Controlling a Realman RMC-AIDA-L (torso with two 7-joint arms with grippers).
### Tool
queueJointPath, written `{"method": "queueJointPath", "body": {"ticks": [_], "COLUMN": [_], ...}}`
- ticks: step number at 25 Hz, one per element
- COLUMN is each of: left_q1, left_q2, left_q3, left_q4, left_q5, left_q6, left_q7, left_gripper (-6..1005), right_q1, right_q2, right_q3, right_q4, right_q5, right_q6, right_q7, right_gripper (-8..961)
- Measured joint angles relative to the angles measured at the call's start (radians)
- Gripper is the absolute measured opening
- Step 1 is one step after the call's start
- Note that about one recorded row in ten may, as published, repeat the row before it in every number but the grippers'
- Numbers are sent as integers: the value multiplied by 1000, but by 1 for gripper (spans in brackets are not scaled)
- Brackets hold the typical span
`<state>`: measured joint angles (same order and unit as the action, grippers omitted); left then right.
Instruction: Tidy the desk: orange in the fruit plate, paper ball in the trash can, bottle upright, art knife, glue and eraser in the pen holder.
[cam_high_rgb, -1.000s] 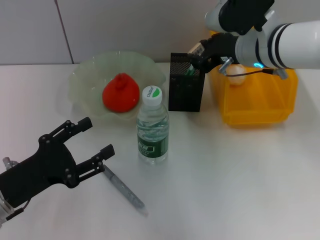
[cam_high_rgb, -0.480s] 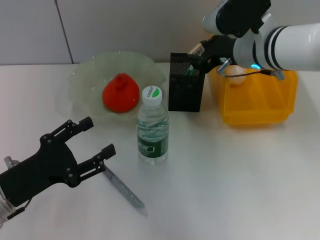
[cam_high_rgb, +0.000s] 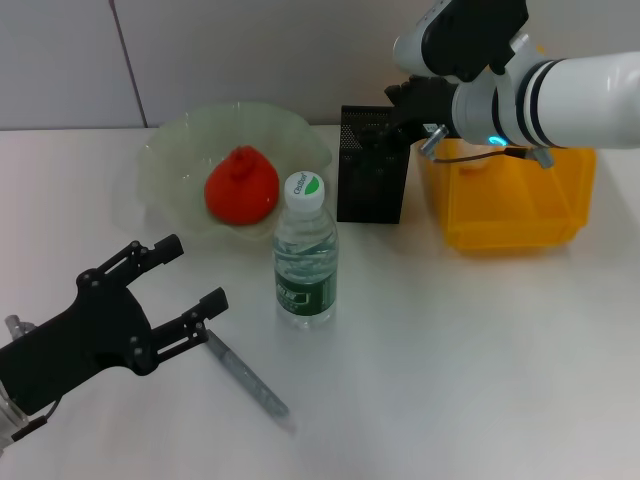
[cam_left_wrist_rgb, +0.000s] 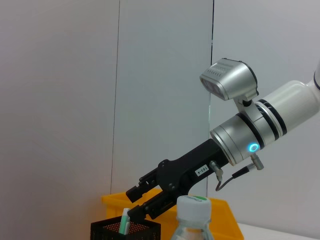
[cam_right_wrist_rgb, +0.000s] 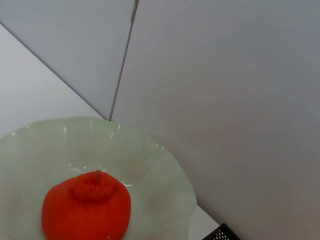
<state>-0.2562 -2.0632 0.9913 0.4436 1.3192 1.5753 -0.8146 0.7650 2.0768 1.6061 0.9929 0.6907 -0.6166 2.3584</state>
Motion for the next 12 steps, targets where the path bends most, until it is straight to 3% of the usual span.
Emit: {"method": "queueJointPath", "body": {"ticks": [3,7,12], "left_q1": [1,1,0], "left_q2": [0,0,0], "left_q3": [-1,0,0], "left_q4": [0,0,-1], "left_q5": [0,0,0], "left_q6": [0,0,-1], "left_q7": [0,0,0], "left_gripper": [825,825,825], "right_q1": [0,-10,-64], "right_q2": [0,0,-2], "right_q3": [4,13,63], "right_q4": [-2,11,62], "right_q5": [1,46,276], "right_q6": [1,7,-1], "right_q7": [-1,-15,-205], "right_gripper": [501,607,674]}}
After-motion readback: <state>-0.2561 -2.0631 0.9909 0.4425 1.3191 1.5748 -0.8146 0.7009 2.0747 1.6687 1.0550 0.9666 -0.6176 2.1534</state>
